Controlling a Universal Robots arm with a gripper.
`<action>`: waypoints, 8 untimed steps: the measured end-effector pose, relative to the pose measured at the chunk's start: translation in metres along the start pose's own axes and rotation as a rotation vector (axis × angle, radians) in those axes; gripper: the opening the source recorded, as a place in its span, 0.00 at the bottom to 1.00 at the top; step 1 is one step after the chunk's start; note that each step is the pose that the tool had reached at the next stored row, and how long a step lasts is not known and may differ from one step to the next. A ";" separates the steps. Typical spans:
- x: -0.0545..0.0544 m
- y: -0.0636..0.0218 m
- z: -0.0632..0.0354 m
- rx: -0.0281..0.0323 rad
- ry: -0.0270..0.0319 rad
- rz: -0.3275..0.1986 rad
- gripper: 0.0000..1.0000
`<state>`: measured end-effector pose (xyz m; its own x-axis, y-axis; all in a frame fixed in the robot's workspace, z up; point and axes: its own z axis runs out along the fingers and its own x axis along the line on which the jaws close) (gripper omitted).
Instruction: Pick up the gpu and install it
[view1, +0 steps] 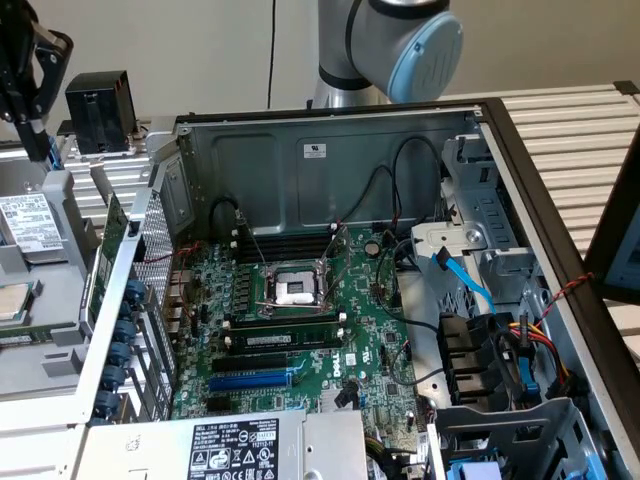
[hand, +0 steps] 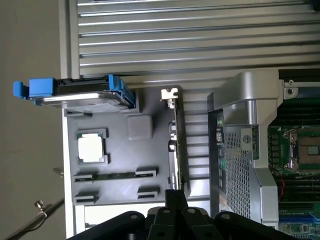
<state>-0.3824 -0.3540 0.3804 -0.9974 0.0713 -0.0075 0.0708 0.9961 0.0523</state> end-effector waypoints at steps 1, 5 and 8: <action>0.001 -0.0001 0.0006 -0.0007 -0.0079 0.000 0.11; 0.008 -0.0007 0.0035 -0.0033 -0.0334 -0.002 0.11; 0.013 -0.0012 0.0054 -0.0124 -0.0433 -0.002 0.11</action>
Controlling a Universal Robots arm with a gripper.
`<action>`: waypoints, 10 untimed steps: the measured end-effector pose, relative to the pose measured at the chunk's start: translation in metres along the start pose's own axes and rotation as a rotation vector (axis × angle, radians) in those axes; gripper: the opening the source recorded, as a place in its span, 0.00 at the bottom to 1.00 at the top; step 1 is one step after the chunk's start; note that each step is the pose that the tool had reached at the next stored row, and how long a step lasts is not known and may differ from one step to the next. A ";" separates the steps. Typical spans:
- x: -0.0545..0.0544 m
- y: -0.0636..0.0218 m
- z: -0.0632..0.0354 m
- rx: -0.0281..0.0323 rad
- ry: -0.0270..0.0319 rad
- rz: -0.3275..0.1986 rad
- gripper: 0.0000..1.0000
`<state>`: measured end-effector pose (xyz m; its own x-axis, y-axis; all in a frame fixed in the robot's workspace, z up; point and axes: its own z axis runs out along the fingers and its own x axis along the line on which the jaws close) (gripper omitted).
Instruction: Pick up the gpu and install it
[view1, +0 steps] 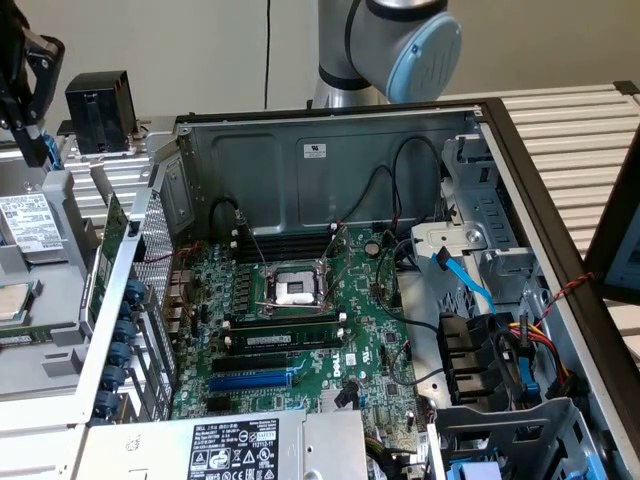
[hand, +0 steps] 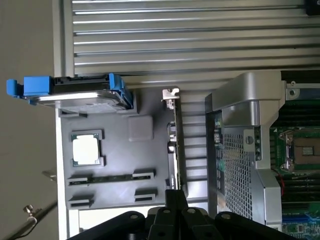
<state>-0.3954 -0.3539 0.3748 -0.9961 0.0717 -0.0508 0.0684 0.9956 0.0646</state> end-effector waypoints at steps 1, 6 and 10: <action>0.002 -0.0002 0.0005 -0.0026 -0.0044 0.000 0.11; 0.006 -0.0009 0.0065 -0.0104 -0.0107 0.000 0.24; 0.008 -0.0020 0.0105 -0.0119 -0.0123 0.000 0.36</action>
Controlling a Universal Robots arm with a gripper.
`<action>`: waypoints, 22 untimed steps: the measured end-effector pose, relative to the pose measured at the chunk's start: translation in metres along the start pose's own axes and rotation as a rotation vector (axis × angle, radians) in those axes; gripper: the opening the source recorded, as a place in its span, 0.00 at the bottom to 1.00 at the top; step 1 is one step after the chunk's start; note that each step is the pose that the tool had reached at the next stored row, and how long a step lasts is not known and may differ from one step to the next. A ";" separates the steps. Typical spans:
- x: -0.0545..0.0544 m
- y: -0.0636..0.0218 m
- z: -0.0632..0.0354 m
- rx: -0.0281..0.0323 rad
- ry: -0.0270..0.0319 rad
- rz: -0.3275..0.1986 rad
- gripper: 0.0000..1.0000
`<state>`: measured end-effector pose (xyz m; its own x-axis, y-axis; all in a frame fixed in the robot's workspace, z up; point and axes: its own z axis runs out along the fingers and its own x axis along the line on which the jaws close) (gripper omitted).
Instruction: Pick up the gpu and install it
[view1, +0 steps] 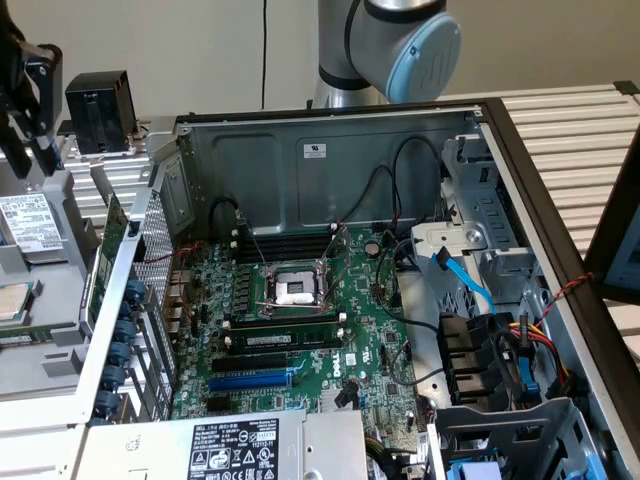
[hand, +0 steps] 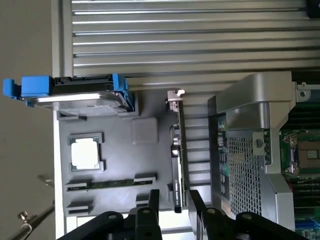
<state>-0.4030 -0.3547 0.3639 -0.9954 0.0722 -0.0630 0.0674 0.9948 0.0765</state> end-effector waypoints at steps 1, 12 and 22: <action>0.000 -0.0010 0.0004 0.0000 0.0000 0.000 0.36; 0.014 -0.0049 0.0122 -0.0036 -0.0461 -0.003 0.36; 0.008 -0.0098 0.0307 -0.0043 -0.0461 -0.003 0.36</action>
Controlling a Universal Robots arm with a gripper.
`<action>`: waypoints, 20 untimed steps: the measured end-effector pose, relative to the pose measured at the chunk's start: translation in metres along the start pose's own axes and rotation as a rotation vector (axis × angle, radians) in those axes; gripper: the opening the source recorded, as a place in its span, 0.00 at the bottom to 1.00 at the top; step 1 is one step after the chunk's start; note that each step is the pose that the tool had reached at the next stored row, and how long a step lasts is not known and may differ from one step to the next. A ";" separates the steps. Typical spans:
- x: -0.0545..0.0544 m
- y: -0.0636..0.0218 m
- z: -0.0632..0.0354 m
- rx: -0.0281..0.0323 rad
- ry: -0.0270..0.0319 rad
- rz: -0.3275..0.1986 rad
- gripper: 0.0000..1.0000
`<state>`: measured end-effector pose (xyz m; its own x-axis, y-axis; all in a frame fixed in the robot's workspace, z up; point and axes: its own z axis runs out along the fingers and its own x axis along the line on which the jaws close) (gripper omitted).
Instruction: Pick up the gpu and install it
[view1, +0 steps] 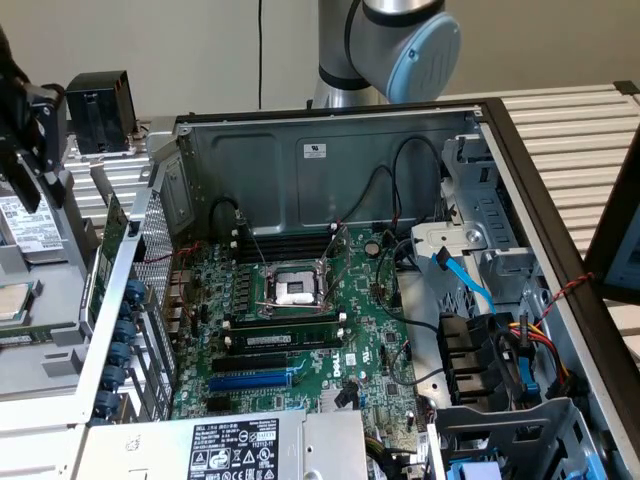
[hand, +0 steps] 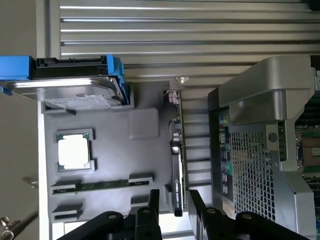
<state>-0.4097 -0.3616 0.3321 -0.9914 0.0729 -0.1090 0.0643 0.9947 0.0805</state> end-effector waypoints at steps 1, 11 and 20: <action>-0.001 -0.0003 0.0019 0.0000 0.0000 0.000 0.36; 0.000 -0.0058 0.0145 -0.0537 0.0035 0.006 0.36; -0.002 -0.0184 0.0303 -0.0654 0.0043 0.008 0.51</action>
<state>-0.4054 -0.3778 0.3008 -0.9914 0.0799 -0.1039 0.0642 0.9872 0.1459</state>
